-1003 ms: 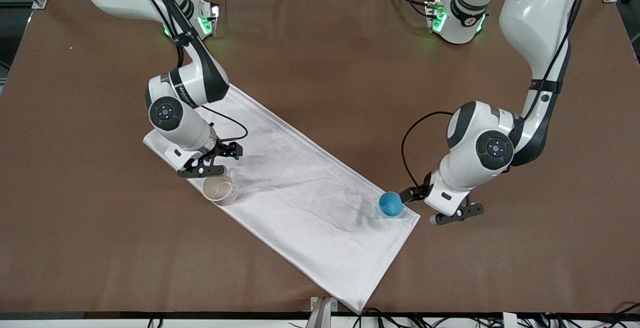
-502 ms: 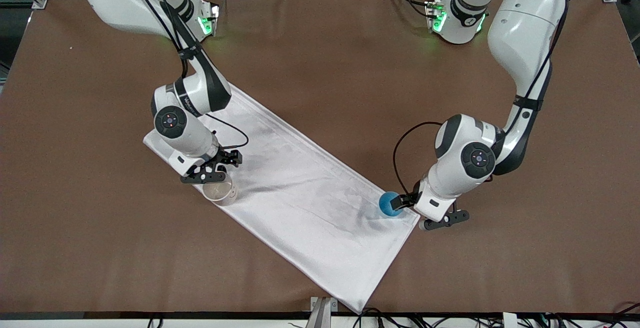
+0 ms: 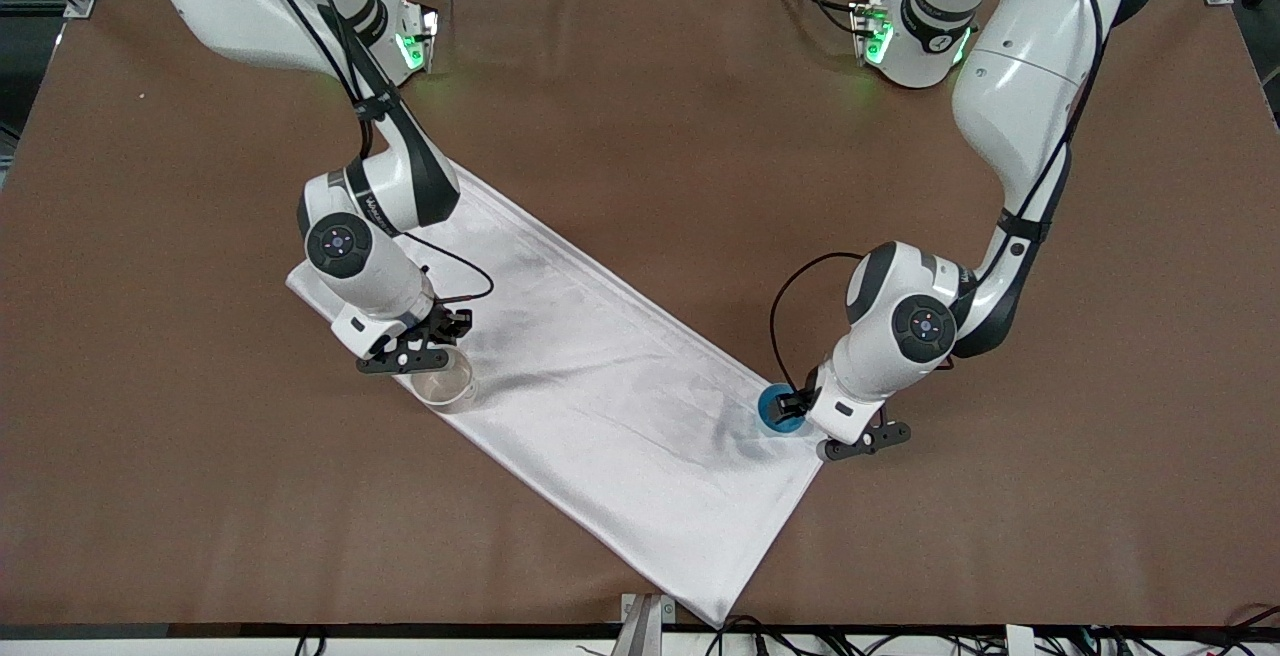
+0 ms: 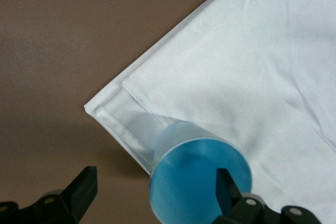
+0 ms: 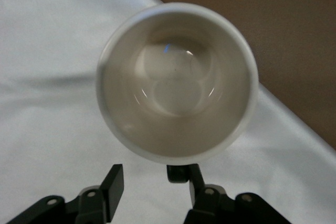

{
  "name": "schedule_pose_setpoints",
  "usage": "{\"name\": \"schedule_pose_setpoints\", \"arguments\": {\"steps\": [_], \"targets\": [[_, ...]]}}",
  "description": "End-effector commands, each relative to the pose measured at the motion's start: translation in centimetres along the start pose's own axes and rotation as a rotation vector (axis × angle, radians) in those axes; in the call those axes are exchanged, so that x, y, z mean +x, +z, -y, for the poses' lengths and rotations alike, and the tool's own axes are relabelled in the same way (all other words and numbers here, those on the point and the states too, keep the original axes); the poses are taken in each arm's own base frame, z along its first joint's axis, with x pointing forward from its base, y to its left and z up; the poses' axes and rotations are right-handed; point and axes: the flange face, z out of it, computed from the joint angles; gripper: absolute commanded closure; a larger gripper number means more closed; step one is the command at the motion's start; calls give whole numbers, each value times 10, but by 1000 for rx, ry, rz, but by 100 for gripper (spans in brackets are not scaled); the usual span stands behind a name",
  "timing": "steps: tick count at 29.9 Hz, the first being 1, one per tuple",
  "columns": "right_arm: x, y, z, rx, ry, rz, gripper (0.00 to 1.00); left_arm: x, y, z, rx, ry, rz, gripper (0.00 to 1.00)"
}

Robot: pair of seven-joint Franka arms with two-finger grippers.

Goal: Place blue cup into white mug on table

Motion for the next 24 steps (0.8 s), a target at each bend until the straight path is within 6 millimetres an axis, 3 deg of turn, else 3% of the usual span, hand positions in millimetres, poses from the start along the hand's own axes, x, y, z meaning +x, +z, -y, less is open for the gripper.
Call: {"name": "schedule_pose_setpoints", "arguments": {"steps": [1, 5, 8, 12, 17, 24], "targets": [[9, -7, 4, -18, -12, -4, 100, 3, -1, -4, -8, -35, -13, 100], [14, -22, 10, -18, 4, 0, 100, 3, -1, -4, -7, -30, -14, 100], [18, -40, 29, -22, 55, 15, 100, 3, -1, -4, -2, -24, -17, 100], [18, -66, 71, -17, 85, 14, 100, 3, -2, -5, -2, -23, -19, 100], [9, -81, 118, 19, 157, 6, 100, 6, -12, -3, 3, -23, -27, 100], [-15, -91, 192, 131, 239, 44, 100, 2, -54, 5, 108, 6, 48, 100]]}}
